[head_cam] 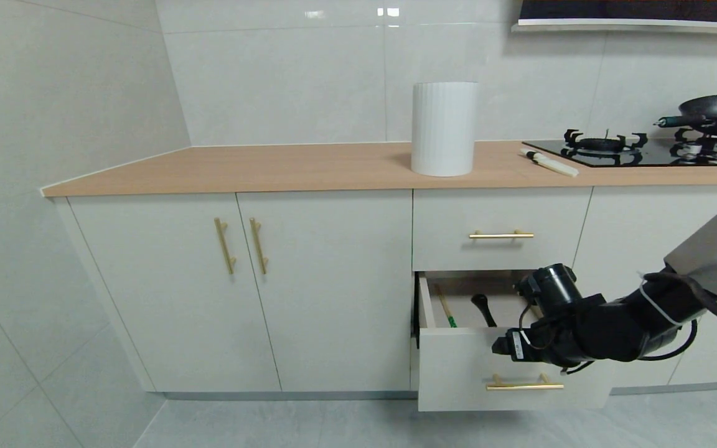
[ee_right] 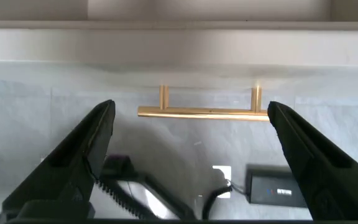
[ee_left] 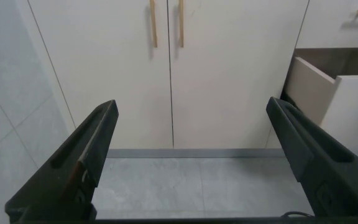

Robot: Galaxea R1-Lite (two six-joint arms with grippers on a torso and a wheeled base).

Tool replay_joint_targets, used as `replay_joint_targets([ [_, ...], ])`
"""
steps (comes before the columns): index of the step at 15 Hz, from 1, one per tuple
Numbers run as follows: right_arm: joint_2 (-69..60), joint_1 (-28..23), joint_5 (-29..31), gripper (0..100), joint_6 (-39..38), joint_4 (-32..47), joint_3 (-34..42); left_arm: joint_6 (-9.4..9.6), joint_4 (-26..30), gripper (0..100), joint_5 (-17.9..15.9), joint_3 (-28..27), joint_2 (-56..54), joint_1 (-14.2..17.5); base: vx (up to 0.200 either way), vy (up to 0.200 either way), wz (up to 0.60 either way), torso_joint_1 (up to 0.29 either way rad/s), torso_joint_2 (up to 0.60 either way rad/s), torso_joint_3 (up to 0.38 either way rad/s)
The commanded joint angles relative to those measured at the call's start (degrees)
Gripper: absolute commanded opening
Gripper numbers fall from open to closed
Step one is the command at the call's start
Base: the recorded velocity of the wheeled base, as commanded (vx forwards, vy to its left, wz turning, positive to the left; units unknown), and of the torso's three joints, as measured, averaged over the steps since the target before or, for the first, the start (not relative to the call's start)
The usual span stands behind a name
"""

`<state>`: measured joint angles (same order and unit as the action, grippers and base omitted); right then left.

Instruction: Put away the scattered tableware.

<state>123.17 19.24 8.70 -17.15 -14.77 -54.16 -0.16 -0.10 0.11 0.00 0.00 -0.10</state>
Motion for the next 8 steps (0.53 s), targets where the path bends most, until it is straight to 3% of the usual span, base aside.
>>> replay_joint_targets([
  [1, 5.5, -1.7, 0.0, 100, 0.3, -0.1, -5.4, -0.02, -0.1, 100, 0.0, 0.0, 0.0, 0.0, 0.000, 0.000, 0.00, 0.000, 0.00, 0.000],
  [8, 13.6, -5.4, 0.1, 100, 1.2, -0.8, -16.9, -0.02, 0.0, 100, 0.1, 0.0, 0.0, 0.0, 0.000, 0.000, 0.00, 0.000, 0.00, 0.000],
])
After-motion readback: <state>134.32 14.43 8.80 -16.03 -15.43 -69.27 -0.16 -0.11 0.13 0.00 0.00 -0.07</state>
